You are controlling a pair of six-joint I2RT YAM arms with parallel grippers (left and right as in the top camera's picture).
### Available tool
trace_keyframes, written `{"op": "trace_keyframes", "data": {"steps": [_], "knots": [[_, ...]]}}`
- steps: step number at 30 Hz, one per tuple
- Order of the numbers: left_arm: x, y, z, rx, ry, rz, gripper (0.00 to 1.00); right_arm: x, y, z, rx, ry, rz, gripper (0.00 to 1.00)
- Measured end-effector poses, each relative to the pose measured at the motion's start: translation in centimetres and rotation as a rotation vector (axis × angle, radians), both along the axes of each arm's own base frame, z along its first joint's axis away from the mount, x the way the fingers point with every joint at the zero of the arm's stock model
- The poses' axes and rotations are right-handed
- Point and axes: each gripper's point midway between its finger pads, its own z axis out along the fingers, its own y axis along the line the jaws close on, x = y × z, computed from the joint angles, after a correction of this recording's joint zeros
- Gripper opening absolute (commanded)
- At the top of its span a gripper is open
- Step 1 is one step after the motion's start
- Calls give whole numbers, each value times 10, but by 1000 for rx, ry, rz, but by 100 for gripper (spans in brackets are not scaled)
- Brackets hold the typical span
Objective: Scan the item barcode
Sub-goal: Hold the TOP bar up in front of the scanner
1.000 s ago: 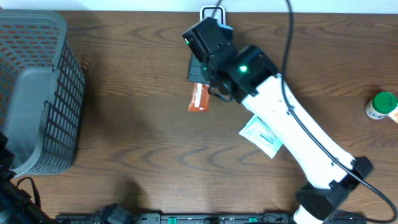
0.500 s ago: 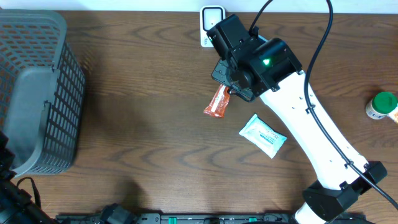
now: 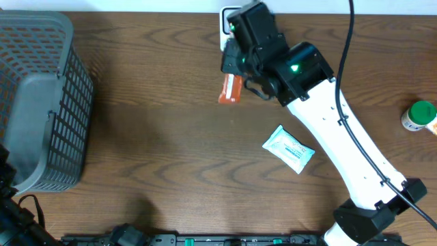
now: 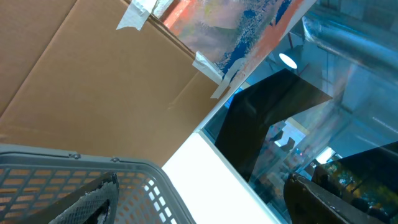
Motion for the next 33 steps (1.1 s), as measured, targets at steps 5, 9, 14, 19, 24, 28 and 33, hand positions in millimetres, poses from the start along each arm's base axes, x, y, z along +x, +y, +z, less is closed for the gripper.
{"op": "trace_keyframes", "data": {"steps": [5,9,14,19,24,28,33], "knots": [[0,0,0,0,0,0,85,7,15,20,2,-127,342,1],[0,0,0,0,0,0,85,18,7,33,77,-267,620,1],[0,0,0,1,1,0,85,31,-14,38,115,-437,795,1],[0,0,0,0,1,0,85,20,-11,11,117,-469,936,1],[0,0,0,0,1,0,85,5,7,25,163,-767,1176,1],[0,0,0,0,1,0,85,7,9,37,203,-1033,1319,1],[1,0,-3,-1,13,8,85,33,7,17,195,-1288,1430,1]]}}
